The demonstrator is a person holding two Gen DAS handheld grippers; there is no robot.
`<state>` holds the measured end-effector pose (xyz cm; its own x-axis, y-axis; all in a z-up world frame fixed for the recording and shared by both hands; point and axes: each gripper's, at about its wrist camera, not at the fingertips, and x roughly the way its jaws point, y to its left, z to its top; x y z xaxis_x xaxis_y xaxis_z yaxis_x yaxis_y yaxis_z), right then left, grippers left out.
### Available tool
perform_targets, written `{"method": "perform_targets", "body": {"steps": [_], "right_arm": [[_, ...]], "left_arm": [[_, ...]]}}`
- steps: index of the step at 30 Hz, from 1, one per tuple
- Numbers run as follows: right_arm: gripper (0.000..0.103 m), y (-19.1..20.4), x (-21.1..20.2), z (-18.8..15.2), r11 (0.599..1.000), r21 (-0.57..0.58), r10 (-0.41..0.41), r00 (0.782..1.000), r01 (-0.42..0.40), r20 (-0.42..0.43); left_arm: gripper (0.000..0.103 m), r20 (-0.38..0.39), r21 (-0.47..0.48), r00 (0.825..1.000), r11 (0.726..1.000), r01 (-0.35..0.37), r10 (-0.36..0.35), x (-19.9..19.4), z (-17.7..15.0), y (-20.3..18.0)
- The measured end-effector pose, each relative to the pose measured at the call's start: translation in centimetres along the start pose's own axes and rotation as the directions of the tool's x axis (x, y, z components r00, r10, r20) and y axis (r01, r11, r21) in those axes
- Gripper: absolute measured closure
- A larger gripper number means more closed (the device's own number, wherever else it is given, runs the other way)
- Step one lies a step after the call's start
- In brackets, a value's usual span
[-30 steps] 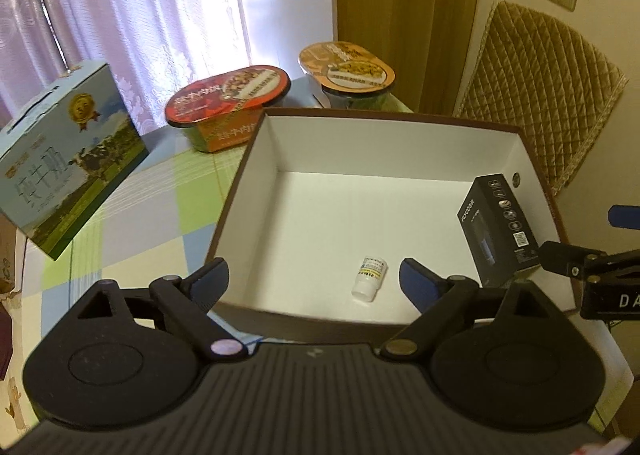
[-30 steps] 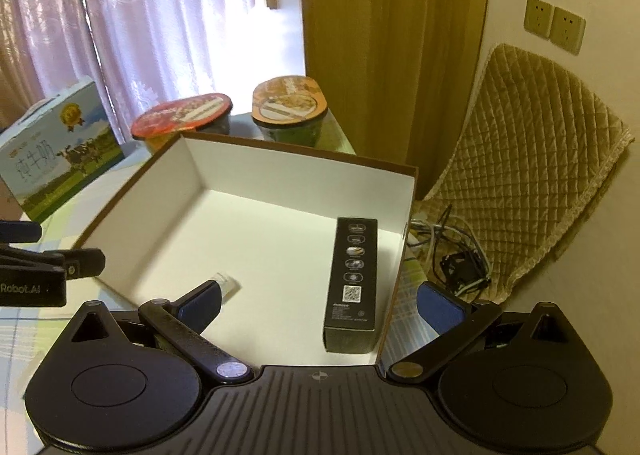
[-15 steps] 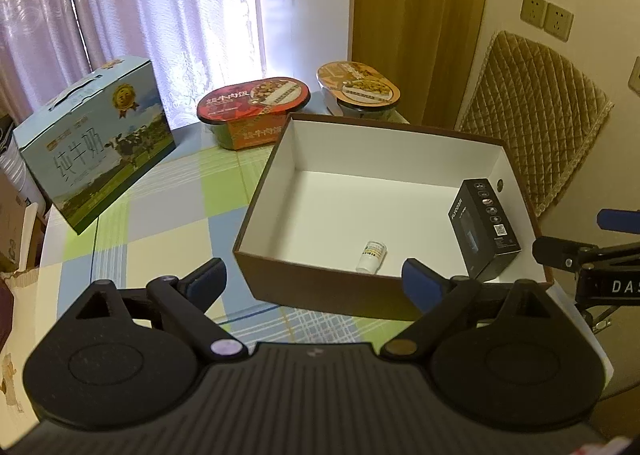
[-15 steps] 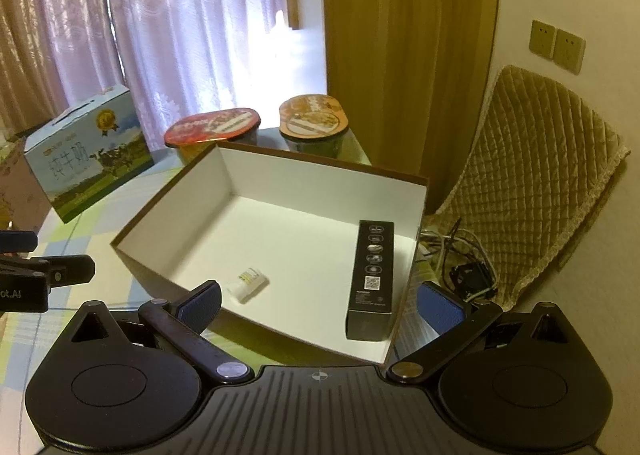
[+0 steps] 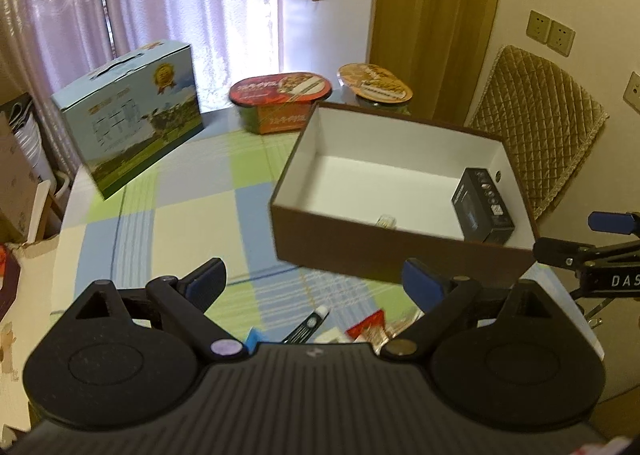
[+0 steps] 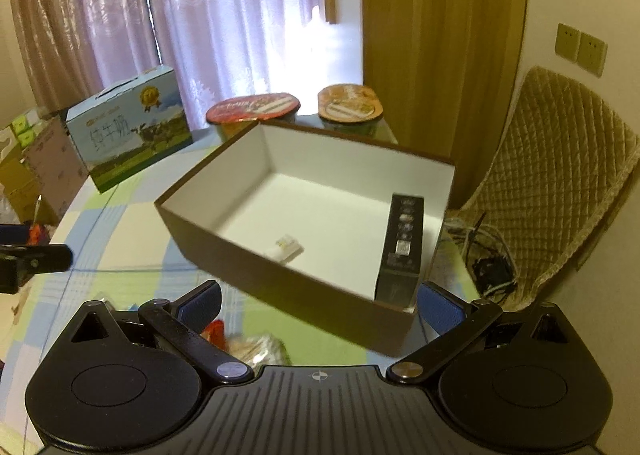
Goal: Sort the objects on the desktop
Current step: 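Withdraw both grippers from the brown box back over the table items, then grasp the green Mentholatum lip salve card with the left gripper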
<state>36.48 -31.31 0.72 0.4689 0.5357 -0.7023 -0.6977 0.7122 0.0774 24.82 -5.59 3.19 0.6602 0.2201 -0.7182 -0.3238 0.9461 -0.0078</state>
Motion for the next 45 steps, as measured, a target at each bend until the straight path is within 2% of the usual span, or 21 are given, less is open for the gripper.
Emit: {"method": "perform_targets", "body": {"steps": [11,25,45], "right_arm": [[0.002,1.3,0.4,-2.6,0.999,-0.027,0.045,0.996,-0.047,-0.071],[0.002,3.5,2.2,-5.3,0.994,-0.060,0.075,0.982,-0.087,-0.174],[0.002,5.0,4.1,-7.1,0.990,-0.089,0.081,0.966,-0.106,-0.244]], "left_arm": [[0.010,-0.059,-0.049,0.997,0.998,-0.043,0.040,-2.4,-4.9,2.9],[0.010,-0.184,-0.085,0.982,0.994,-0.068,0.052,-1.8,-10.3,4.6],[0.010,-0.251,-0.073,0.965,0.992,-0.101,0.079,-0.3,-12.6,4.8]]}}
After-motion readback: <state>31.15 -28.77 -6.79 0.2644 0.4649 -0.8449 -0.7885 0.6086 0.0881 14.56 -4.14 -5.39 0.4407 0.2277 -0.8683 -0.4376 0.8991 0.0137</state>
